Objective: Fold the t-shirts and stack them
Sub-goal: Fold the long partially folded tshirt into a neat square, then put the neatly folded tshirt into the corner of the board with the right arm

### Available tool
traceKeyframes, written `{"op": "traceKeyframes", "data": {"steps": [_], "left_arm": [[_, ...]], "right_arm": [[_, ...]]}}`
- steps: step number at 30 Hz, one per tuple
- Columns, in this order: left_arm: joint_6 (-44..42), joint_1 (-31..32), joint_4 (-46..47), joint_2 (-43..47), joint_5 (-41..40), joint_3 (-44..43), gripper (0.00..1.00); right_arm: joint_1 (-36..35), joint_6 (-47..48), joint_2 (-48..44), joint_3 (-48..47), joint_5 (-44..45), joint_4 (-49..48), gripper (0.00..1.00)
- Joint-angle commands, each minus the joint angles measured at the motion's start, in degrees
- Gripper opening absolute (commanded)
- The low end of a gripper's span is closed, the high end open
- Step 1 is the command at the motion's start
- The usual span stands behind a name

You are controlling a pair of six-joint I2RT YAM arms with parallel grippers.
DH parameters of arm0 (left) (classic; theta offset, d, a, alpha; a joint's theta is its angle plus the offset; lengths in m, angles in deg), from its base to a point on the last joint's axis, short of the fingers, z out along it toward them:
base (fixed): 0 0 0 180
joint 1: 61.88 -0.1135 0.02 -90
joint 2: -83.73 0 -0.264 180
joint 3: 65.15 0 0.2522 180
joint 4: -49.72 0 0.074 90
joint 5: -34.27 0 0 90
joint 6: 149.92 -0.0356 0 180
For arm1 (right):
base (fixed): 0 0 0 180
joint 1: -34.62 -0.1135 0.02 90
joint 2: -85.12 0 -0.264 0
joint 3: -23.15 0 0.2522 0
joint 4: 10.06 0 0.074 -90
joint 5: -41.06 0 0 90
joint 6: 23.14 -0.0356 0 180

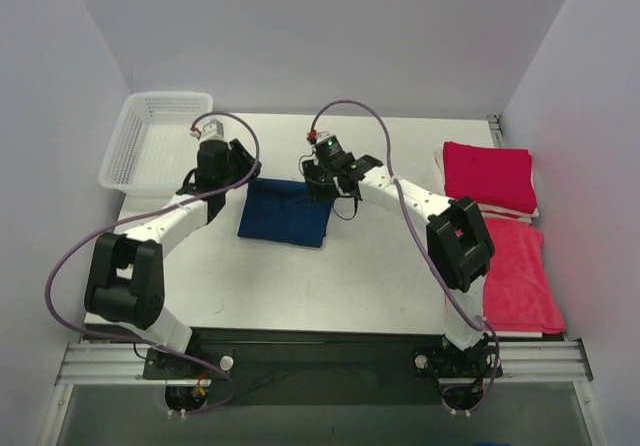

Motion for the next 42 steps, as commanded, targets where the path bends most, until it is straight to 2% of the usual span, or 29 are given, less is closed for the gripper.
{"op": "traceKeyframes", "data": {"steps": [1, 4, 8, 14, 18, 22, 32, 42], "left_arm": [[-1.19, 1.42, -0.39, 3.48, -0.01, 4.28, 0.54], [-1.19, 2.04, -0.12, 1.82, 1.05, 4.91, 0.52], [-1.19, 2.48, -3.02, -3.19, 2.45, 1.22, 0.47], [-0.75, 2.57, -4.42, -11.01, 1.58, -4.84, 0.46], [-0.13, 2.57, -4.17, -15.06, 0.01, -7.57, 0.46], [0.31, 2.48, -3.02, -16.99, -0.35, -10.38, 0.46], [-0.40, 2.48, -7.50, -24.99, -0.53, -20.14, 0.46], [-0.66, 1.95, -11.81, -30.00, -2.55, -24.19, 0.46]], "right_arm": [[-2.33, -1.47, -2.10, 0.61, 0.30, 0.78, 0.39], [-3.57, -2.08, 0.88, -1.23, 0.21, 0.43, 0.39], [-3.57, -2.44, 5.89, -5.26, -1.19, 0.17, 0.38], [-2.43, -2.18, 10.64, -9.66, -3.65, -0.71, 0.39], [-1.72, -1.47, 10.65, -10.55, -4.27, -1.41, 0.39], [0.29, -1.56, 12.31, -13.00, -4.10, -1.42, 0.40], [5.30, -2.00, 20.13, -19.60, -6.73, -0.10, 0.40], [8.12, -4.02, 22.16, -16.35, -7.08, 0.25, 0.38]]}}
